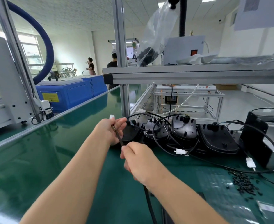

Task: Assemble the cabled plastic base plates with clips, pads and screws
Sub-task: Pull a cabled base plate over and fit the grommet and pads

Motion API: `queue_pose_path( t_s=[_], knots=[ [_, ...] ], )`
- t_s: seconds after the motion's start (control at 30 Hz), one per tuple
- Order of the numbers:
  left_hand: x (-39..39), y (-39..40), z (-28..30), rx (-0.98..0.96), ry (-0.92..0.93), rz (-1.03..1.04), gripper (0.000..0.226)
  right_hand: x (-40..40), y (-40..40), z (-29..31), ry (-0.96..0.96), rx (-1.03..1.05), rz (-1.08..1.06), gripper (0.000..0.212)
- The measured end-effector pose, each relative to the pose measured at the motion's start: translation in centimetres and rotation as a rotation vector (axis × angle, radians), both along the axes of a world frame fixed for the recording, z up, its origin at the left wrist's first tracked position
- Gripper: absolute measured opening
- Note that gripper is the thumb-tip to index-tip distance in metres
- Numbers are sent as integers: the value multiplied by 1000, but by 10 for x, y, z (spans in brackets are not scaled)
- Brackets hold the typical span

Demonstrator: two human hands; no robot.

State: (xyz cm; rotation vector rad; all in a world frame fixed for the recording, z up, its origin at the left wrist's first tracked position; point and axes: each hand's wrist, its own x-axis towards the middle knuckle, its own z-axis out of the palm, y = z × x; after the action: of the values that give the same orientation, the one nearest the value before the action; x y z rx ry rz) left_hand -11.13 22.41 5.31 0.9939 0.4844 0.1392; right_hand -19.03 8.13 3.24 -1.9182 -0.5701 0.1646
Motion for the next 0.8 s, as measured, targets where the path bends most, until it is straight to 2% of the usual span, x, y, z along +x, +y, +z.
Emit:
queue_pose_path(
  t_s=[0.13, 0.27, 0.4, 0.47, 0.53, 0.7, 0.8],
  knots=[
    [12, 25, 10, 24, 38, 103, 40, -24, 6, 4, -155, -85, -36, 30],
    [22, 69, -4, 95, 74, 174, 44, -55, -15, -4, -385, -202, -29, 34],
    [25, 83, -41, 174, 161, 182, 47, -67, -48, -21, -464, -438, 0, 21],
    [25, 82, -57, 203, 199, 176, 48, -72, -57, -28, -556, -655, -50, 21],
    [26, 85, -66, 219, 231, 180, 48, -80, -66, -33, -627, -749, -134, 26],
    [34, 106, -67, 252, 215, 241, 50, -79, -89, -48, -952, -697, -151, 34],
    [33, 116, -66, 259, 190, 245, 47, -64, -111, -60, -1029, -667, -73, 34]
  ],
)
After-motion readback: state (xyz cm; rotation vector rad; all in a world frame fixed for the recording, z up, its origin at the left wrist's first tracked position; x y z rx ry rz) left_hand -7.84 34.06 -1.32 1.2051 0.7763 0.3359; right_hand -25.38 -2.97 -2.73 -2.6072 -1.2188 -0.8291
